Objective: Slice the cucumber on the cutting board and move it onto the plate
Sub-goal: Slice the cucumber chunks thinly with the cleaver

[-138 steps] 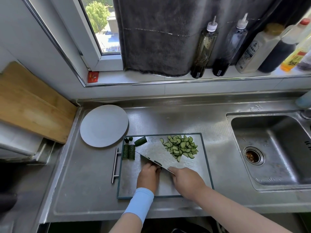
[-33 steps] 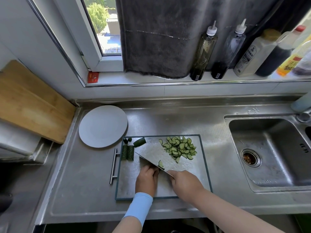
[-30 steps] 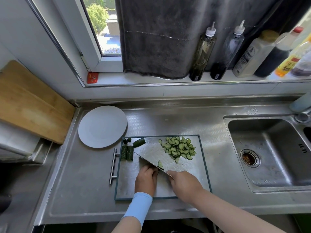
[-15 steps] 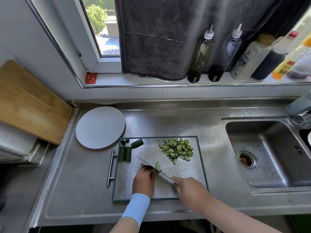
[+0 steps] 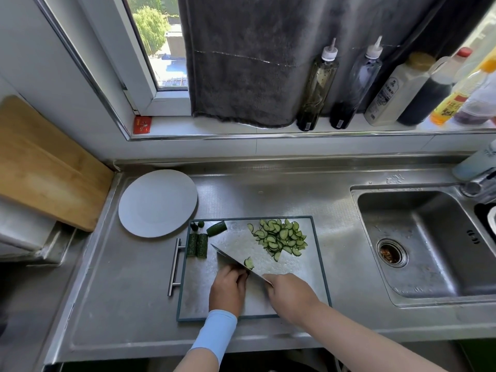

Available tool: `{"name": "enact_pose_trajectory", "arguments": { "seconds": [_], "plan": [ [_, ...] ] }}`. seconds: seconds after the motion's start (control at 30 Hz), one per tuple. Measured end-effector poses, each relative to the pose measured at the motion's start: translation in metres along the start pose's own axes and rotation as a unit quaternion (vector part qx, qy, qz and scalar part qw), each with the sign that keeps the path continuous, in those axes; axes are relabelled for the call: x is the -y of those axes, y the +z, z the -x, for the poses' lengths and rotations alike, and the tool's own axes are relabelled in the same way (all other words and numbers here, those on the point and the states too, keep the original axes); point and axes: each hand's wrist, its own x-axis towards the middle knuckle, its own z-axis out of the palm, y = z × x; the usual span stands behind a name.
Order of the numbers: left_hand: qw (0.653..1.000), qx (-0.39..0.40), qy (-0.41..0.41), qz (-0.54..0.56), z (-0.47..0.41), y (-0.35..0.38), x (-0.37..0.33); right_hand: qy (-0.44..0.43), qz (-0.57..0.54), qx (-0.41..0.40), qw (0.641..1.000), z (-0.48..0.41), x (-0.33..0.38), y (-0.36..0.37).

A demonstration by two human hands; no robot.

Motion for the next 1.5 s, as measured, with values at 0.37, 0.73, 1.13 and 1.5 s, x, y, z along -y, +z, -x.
{"name": "enact_pose_trajectory", "arguments": {
  "seconds": [0.37,0.73,1.13,1.5],
  "plan": [
    [1.000,0.014,-0.024,0.006,0.000,-0.001,0.002,-0.023,0.018,-0.030,0.999,0.011,-0.002,0.006],
    [0.999,0.018,-0.031,0.008,0.000,-0.004,-0.001,-0.018,0.023,-0.039,0.999,0.029,-0.015,0.003],
    [1.000,0.011,-0.017,0.010,0.002,0.000,0.004,-0.012,-0.003,-0.023,1.000,0.007,0.000,0.005],
    [1.000,0.006,-0.016,0.020,0.002,-0.002,0.003,-0.024,0.008,-0.025,0.999,0.014,-0.002,0.005]
  ]
}}
